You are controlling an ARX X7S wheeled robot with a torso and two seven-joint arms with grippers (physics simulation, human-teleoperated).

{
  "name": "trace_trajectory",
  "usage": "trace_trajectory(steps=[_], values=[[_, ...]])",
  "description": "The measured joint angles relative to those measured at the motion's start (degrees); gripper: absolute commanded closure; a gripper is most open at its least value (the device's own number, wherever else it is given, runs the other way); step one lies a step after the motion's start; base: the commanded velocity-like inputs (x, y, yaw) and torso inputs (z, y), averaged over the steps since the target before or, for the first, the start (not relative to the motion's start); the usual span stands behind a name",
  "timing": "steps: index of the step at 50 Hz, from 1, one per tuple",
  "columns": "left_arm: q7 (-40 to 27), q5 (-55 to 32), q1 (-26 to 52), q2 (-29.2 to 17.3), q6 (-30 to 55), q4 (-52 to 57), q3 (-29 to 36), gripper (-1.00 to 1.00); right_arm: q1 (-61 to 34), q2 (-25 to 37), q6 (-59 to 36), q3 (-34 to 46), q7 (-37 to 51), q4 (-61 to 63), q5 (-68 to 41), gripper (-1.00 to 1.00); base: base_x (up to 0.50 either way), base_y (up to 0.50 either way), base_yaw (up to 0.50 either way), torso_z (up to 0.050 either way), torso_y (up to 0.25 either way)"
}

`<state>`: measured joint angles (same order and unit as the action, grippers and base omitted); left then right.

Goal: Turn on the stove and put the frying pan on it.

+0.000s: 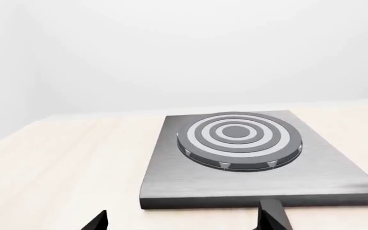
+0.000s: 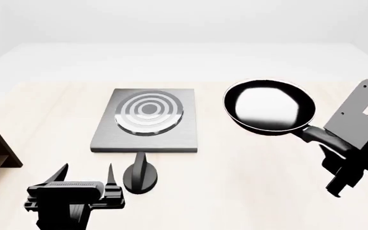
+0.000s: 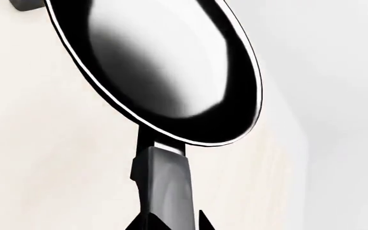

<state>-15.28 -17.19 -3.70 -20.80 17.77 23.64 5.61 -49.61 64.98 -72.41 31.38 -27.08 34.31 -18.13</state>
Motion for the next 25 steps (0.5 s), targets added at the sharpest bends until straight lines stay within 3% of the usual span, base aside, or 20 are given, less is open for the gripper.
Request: trace_trajectory(steps=[25], values=[[-0.14, -0.23, -0.16, -0.24, -0.88, -0.42, 0.18, -1.00, -11.93, -13.35, 3.88, 5.69, 0.48, -8.99, 4.35, 1.00, 0.00, 0.00, 0.00, 0.000, 0.002]])
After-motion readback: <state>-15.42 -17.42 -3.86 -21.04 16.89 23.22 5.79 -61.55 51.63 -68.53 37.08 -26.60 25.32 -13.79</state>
